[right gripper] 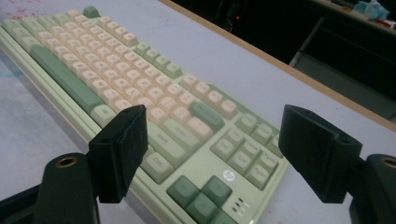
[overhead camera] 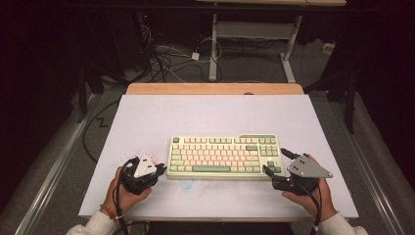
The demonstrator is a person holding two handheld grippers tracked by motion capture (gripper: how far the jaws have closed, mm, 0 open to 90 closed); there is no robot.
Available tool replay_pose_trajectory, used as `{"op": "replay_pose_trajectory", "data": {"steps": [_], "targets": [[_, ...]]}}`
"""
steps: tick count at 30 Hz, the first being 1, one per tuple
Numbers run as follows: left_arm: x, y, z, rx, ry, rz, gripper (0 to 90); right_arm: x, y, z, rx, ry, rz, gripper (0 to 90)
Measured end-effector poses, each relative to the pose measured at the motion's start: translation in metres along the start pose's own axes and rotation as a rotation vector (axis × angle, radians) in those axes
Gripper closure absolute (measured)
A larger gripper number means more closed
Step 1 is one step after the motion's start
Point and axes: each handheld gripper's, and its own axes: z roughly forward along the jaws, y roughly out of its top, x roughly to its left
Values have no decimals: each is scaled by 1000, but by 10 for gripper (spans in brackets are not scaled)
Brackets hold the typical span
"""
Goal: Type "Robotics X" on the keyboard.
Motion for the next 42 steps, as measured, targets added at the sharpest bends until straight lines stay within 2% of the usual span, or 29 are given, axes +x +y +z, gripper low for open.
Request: {"op": "replay_pose_trajectory", "data": {"steps": [2, 5, 8, 12, 16, 23, 31, 42], "targets": [[0, 4, 1, 6, -12, 3, 868, -2, -4, -4, -3, -12, 3, 250], [-4, 13, 3, 16, -24, 41, 874, -1, -10, -7, 6, -44, -15, 251], [-7, 23, 7, 18, -37, 61, 875, 0, -14, -8, 18, -39, -13, 251], [-11, 39, 12, -1, -80, 69, 874, 0, -15, -8, 15, -38, -5, 251], [-16, 57, 20, -5, -94, 89, 874, 1, -14, -7, 17, -32, -9, 251], [-26, 82, 43, 11, -124, 124, 874, 4, -16, -3, 30, -14, -16, 251], [-33, 97, 65, 43, -153, 161, 873, 4, -18, -2, 45, -2, -19, 251], [-41, 106, 84, 74, -174, 190, 862, 6, -19, 1, 61, 7, -37, 251]]}}
